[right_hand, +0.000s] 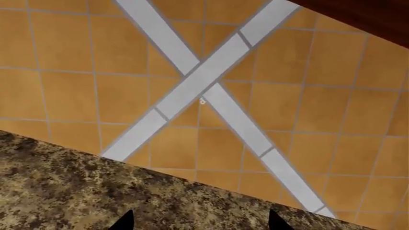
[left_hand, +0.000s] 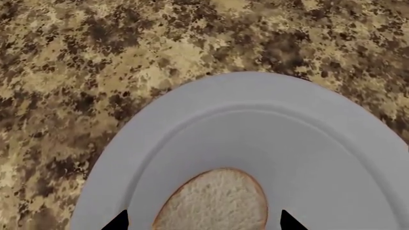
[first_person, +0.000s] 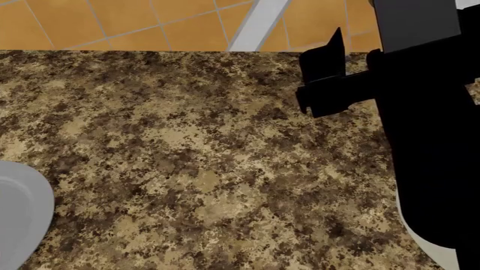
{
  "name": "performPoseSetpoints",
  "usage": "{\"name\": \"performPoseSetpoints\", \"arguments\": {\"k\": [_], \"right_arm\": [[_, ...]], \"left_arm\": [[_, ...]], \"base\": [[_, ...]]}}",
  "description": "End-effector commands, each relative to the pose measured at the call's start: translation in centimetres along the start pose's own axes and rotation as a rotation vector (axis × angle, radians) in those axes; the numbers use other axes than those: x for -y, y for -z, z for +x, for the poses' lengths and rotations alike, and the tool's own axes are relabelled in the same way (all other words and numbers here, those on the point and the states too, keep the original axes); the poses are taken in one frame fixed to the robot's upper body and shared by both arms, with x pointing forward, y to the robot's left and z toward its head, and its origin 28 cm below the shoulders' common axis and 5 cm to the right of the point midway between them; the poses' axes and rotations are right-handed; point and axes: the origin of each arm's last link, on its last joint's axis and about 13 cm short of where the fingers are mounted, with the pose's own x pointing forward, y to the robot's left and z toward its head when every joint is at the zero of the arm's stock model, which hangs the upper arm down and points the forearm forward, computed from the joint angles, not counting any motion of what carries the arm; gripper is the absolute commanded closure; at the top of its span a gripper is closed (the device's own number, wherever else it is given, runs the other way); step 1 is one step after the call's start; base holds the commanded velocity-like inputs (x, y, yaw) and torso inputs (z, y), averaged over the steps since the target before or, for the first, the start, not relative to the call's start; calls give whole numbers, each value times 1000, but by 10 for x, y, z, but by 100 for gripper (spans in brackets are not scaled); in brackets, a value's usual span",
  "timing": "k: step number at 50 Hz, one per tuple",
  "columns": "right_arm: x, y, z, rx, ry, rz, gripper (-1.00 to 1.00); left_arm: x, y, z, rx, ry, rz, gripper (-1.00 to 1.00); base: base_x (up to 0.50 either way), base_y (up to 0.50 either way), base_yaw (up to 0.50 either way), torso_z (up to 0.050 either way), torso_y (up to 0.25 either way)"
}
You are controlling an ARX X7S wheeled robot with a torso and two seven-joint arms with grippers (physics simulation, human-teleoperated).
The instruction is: Place all breads on the cutting board.
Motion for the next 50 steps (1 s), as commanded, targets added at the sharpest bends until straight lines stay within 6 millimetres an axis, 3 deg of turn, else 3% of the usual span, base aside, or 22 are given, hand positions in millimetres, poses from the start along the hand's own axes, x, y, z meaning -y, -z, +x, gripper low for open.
{"name": "performPoseSetpoints", "arguments": {"k": [1, 35, 36, 50], "right_arm": [[-1, 0, 0, -1, -1, 0, -100], [0, 0, -2, -1, 1, -1, -100], [0, 0, -2, 0, 2, -2, -100], [0, 1, -2, -1, 3, -3, -100]], "left_arm": [[-2, 6, 8, -20, -11, -2, -100], [2, 20, 23, -64, -20, -8, -100], [1, 21, 23, -63, -22, -10, 100], [3, 20, 25, -55, -20, -4, 100]], "base": [[0, 0, 0, 0, 0], [0, 0, 0, 0, 0], [11, 0, -3, 0, 0], [0, 0, -1, 0, 0]]}}
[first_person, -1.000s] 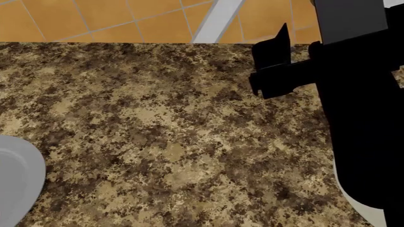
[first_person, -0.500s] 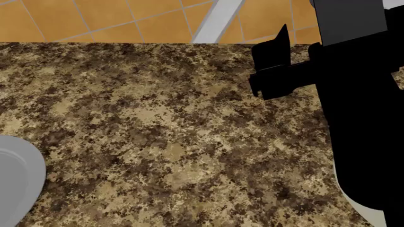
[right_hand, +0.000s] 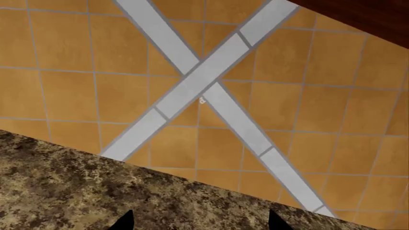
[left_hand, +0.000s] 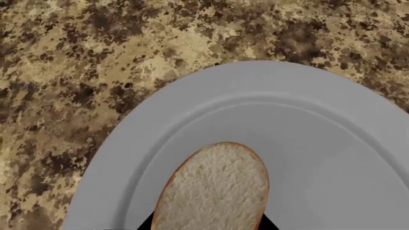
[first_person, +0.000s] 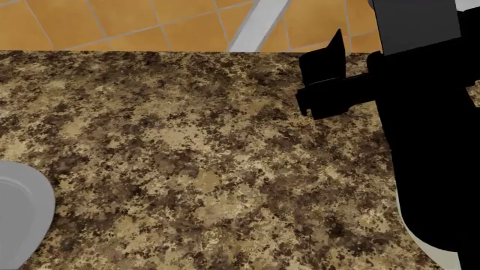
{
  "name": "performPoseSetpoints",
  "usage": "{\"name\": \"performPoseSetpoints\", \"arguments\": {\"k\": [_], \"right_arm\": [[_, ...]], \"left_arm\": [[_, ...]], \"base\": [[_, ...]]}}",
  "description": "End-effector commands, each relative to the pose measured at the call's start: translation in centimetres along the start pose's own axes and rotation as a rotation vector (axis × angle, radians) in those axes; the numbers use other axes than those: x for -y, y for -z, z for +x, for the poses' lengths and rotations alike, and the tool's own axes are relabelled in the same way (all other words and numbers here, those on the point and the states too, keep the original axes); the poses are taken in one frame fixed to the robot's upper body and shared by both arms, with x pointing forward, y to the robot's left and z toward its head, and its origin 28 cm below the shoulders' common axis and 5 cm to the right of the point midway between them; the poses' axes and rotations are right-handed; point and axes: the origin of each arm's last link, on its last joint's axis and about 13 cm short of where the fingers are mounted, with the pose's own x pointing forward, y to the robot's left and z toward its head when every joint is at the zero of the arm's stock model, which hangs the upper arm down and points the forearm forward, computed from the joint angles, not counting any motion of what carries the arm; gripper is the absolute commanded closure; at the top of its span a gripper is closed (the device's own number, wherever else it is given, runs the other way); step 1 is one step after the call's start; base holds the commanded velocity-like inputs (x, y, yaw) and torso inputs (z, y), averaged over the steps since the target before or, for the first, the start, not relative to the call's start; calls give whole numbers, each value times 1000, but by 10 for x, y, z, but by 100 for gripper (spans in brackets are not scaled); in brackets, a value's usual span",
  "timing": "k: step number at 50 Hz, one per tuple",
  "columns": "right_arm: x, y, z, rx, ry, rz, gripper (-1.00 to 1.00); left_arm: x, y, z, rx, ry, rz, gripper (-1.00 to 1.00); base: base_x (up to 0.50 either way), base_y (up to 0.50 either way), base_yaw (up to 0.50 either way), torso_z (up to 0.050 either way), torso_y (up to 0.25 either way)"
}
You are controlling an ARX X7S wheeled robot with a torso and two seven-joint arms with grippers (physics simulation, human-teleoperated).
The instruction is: Place all breads on the cutting board.
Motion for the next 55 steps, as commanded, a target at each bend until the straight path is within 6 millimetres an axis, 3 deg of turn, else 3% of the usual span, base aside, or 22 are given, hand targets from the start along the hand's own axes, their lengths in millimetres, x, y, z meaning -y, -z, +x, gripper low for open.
{"name": "performPoseSetpoints", "arguments": {"k": [1, 16, 30, 37, 43, 46, 55], "right_arm": [[0, 0, 0, 1, 1, -2, -100], [1, 1, -1, 4, 7, 5, -100], [5, 3, -5, -5, 36, -2, -100], [10, -1, -12, -17, 56, -8, -100], [15, -1, -17, -38, 67, 0, -100], [18, -2, -21, -44, 76, -1, -100], [32, -3, -36, -87, 114, -13, -100]], "left_arm": [[4, 10, 11, -51, 0, -1, 100], [19, -11, -21, 102, 16, 34, 100], [46, -24, -42, 318, -36, 73, 100], [67, -26, -56, 463, -59, 89, 100], [78, -21, -56, 560, -90, 34, 100], [84, -23, -66, 669, -170, 25, 100], [106, -16, -81, 823, -192, -49, 100]], "base": [[11, 0, -3, 0, 0], [0, 0, -1, -1, 0], [0, 0, 0, 0, 0], [0, 0, 0, 0, 0], [0, 0, 0, 0, 0], [0, 0, 0, 0, 0], [0, 0, 0, 0, 0]]}}
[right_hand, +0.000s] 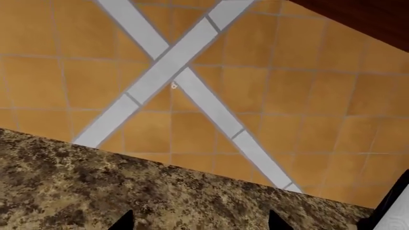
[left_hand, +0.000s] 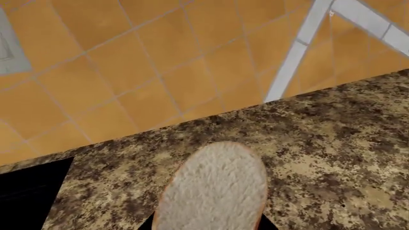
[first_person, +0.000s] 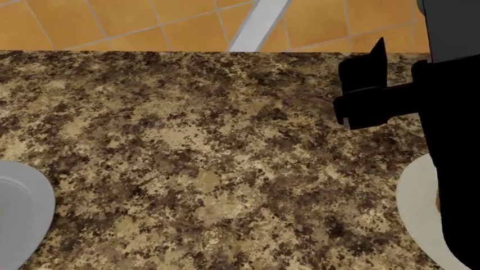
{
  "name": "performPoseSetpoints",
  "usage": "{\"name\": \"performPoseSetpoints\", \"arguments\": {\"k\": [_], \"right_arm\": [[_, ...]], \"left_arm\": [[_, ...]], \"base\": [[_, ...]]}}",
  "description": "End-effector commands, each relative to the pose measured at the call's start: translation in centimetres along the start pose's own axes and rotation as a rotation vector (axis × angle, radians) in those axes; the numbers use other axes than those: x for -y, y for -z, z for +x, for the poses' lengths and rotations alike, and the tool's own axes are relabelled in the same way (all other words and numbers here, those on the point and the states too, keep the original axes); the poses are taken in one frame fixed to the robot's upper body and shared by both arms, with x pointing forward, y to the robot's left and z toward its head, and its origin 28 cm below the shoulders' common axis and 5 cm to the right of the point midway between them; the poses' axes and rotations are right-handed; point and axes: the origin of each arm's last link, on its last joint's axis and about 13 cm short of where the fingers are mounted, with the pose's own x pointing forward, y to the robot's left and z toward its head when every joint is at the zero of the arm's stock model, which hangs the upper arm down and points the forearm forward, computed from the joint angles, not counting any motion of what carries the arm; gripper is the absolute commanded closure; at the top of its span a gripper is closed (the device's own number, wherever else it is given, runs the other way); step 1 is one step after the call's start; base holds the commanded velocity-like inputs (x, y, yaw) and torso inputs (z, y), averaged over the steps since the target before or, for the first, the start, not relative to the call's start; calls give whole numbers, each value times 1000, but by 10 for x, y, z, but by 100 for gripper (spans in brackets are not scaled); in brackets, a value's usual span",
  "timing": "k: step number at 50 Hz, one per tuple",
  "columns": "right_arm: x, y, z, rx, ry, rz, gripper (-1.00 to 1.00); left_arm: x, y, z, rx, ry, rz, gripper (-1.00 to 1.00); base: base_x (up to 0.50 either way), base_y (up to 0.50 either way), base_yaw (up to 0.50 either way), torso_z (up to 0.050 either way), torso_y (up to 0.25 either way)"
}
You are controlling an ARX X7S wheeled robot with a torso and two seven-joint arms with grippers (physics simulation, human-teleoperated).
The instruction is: Place all breads on the cutting board.
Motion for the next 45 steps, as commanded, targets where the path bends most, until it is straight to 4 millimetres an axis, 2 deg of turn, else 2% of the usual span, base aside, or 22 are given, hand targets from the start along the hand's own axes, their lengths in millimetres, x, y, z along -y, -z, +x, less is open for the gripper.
{"name": "performPoseSetpoints", "arguments": {"k": [1, 5, 9, 19, 29, 40, 45], "right_arm": [[17, -2, -17, -45, 40, -10, -100], [24, -5, -24, -53, 55, -22, -100], [38, -6, -34, -72, 78, -10, -100], [59, -2, -45, -213, 60, 90, -100], [79, -3, -41, -332, 76, 177, -100], [84, -8, -22, -469, 49, 190, -100], [86, -4, -15, -508, 59, 185, -100]], "left_arm": [[25, -10, -20, 185, -87, -89, 100], [30, -9, -21, 221, -107, -67, 100], [43, -5, -25, 265, -86, -69, 100], [51, -4, -27, 286, -63, -68, 100], [51, 2, -25, 300, -53, -93, 100], [48, 7, -23, 305, -46, -106, 100], [47, 5, -23, 310, -44, -110, 100]], "base": [[0, 0, 0, 0, 0], [0, 0, 0, 0, 0], [0, 0, -1, 0, 0], [0, 0, 0, 0, 0], [0, 0, 0, 0, 0], [0, 0, 0, 0, 0], [0, 0, 0, 0, 0]]}}
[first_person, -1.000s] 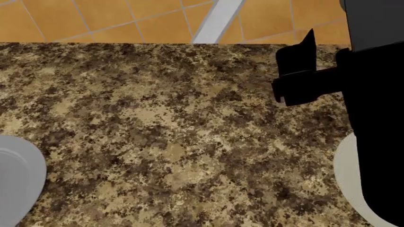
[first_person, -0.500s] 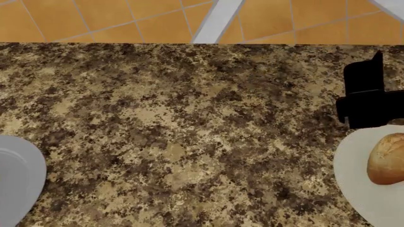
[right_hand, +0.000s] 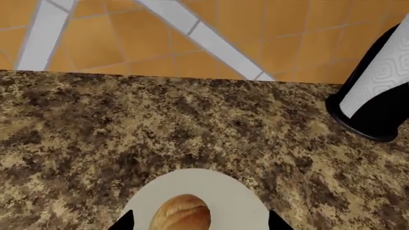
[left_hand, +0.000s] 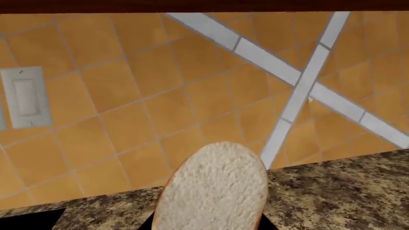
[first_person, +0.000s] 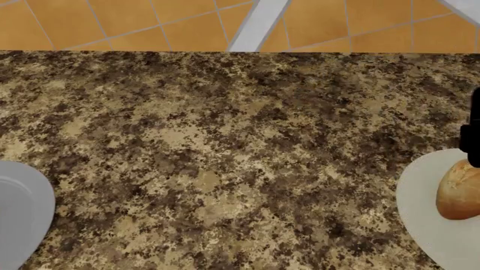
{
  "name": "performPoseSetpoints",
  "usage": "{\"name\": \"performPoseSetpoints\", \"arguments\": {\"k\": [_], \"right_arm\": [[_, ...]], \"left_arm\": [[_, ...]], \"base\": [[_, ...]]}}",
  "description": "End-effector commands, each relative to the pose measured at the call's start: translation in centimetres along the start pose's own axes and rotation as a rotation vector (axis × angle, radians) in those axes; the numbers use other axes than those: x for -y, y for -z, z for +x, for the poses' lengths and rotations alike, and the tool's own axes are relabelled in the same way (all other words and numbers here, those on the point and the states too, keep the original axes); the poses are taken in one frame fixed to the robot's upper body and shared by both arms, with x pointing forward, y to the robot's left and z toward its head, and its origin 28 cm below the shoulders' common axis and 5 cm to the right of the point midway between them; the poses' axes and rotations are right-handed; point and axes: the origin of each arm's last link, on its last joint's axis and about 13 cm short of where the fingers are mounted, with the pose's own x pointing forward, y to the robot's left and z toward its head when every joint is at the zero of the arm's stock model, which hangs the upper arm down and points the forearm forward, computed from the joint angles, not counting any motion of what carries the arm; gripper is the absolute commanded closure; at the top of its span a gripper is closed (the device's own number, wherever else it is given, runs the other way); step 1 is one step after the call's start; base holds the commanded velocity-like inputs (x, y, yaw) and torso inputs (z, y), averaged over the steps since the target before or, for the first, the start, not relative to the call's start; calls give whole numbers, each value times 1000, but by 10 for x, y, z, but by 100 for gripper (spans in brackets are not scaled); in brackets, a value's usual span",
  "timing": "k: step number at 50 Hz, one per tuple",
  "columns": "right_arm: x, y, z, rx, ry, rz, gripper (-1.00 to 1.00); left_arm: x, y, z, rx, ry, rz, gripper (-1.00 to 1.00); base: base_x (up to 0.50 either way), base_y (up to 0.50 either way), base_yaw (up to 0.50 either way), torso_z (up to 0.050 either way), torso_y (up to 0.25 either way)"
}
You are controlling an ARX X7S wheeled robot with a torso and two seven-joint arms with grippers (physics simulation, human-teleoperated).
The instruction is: Place all breads on the cutting board.
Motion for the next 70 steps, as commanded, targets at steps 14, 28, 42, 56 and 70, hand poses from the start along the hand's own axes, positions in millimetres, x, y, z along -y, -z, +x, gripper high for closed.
{"name": "performPoseSetpoints", "arguments": {"k": [14, 28, 42, 56, 70], "right_arm": [[4, -4, 40, -144, -39, 91, -100], [-1, 12, 69, -203, -34, 118, -100], [-6, 21, 89, -245, -23, 129, -100], [-16, 29, 106, -273, -40, 122, -100], [-20, 37, 112, -307, -54, 120, -100]], "left_arm": [[-2, 2, 2, 37, -8, -37, 100], [-2, 7, 4, 40, -7, -31, 100], [1, 8, 3, 46, -3, -28, 100], [0, 9, 3, 51, -7, -36, 100], [0, 8, 4, 62, -10, -46, 100]], "base": [[0, 0, 0, 0, 0], [0, 0, 0, 0, 0], [0, 0, 0, 0, 0], [0, 0, 0, 0, 0], [0, 0, 0, 0, 0]]}}
